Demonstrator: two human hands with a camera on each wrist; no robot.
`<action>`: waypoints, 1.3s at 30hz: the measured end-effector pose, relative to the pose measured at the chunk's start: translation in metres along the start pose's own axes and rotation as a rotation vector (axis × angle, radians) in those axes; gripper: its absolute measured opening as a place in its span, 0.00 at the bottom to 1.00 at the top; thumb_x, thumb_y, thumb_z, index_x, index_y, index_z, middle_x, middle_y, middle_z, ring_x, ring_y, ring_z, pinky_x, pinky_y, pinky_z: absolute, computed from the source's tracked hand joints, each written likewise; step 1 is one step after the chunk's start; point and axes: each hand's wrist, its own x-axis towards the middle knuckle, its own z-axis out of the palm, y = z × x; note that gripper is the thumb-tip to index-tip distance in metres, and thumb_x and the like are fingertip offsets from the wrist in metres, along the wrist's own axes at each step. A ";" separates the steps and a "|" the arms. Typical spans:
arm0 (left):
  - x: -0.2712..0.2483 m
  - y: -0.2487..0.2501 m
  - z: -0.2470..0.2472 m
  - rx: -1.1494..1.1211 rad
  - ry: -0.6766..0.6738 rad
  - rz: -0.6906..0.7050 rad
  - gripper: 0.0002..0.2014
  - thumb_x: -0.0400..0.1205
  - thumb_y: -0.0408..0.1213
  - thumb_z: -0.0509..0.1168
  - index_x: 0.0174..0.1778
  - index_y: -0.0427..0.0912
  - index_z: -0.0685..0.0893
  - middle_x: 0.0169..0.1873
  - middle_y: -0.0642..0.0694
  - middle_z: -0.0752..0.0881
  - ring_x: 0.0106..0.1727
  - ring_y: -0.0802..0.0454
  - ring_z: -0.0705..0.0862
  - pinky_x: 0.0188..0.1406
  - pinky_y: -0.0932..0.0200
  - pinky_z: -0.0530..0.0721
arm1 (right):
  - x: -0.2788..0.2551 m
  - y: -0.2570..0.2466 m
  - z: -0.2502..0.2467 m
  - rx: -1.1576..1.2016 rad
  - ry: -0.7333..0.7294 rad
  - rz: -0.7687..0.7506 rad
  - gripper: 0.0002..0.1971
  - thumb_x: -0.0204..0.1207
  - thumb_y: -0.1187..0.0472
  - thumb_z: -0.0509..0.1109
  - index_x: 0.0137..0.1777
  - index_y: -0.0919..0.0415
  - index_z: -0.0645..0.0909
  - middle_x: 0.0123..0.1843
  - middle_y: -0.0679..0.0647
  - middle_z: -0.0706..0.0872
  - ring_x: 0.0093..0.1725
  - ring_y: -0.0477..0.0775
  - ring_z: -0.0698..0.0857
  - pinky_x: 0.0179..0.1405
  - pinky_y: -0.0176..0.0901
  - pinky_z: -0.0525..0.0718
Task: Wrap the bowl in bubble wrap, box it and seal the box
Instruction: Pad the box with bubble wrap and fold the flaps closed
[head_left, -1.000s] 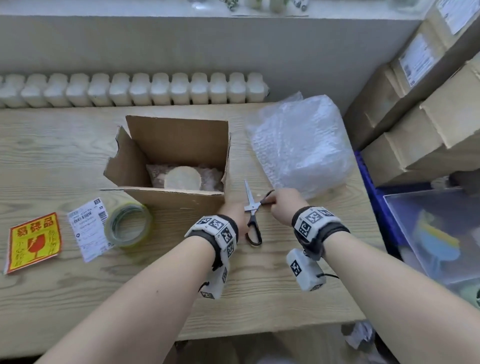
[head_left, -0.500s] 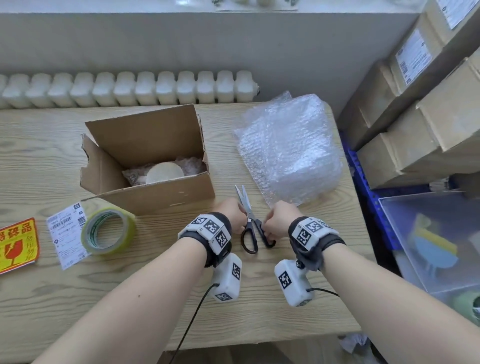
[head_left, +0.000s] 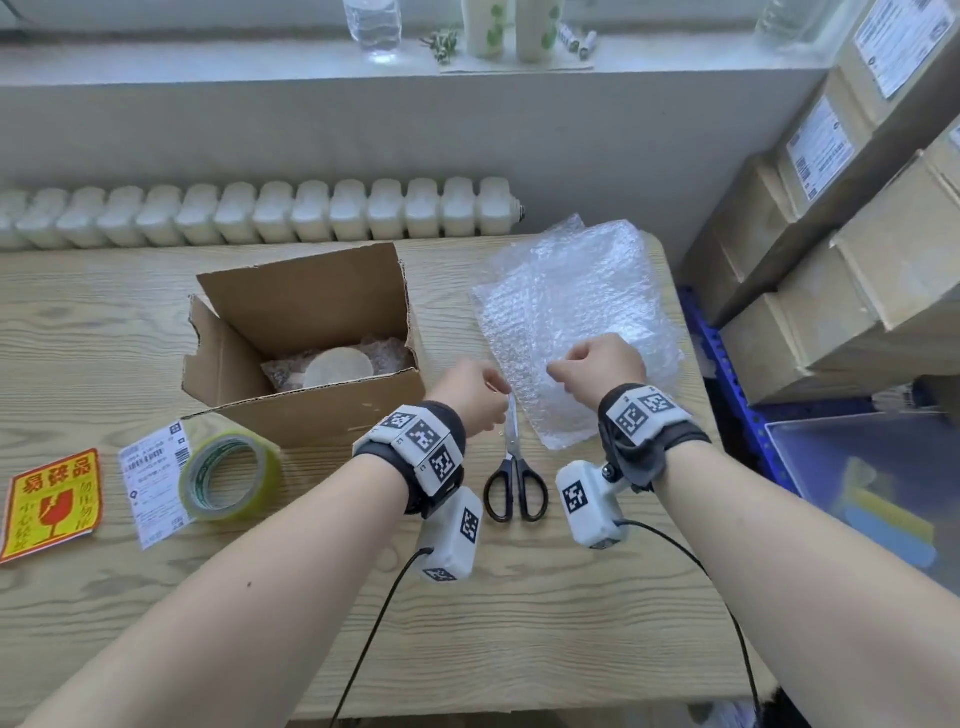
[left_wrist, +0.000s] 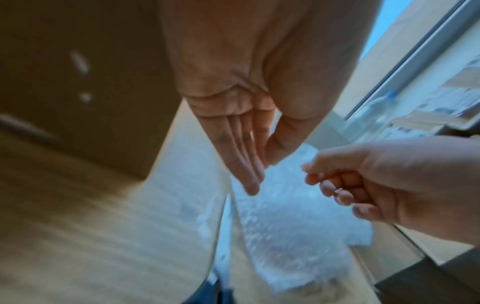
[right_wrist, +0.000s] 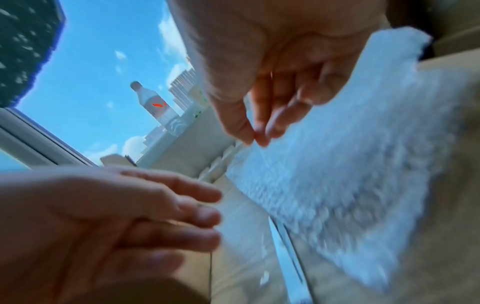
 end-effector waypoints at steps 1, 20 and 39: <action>-0.004 0.010 -0.005 -0.017 0.034 0.075 0.06 0.80 0.27 0.62 0.47 0.40 0.83 0.39 0.41 0.88 0.44 0.44 0.90 0.51 0.47 0.89 | 0.004 -0.004 -0.007 -0.029 0.089 -0.034 0.07 0.70 0.54 0.72 0.36 0.56 0.87 0.39 0.52 0.88 0.42 0.54 0.86 0.35 0.39 0.77; -0.037 -0.011 -0.095 0.318 0.311 0.080 0.43 0.75 0.37 0.71 0.82 0.55 0.54 0.72 0.43 0.74 0.68 0.45 0.77 0.64 0.52 0.79 | 0.010 -0.050 -0.037 0.144 0.183 -0.096 0.15 0.71 0.66 0.72 0.58 0.55 0.81 0.56 0.53 0.85 0.49 0.51 0.79 0.44 0.38 0.72; -0.070 -0.071 -0.226 0.034 0.326 0.023 0.34 0.79 0.41 0.69 0.79 0.43 0.64 0.71 0.38 0.73 0.69 0.43 0.76 0.69 0.50 0.76 | -0.088 -0.243 -0.018 0.615 -0.011 -0.500 0.07 0.76 0.65 0.68 0.36 0.59 0.80 0.31 0.49 0.83 0.31 0.46 0.79 0.32 0.37 0.79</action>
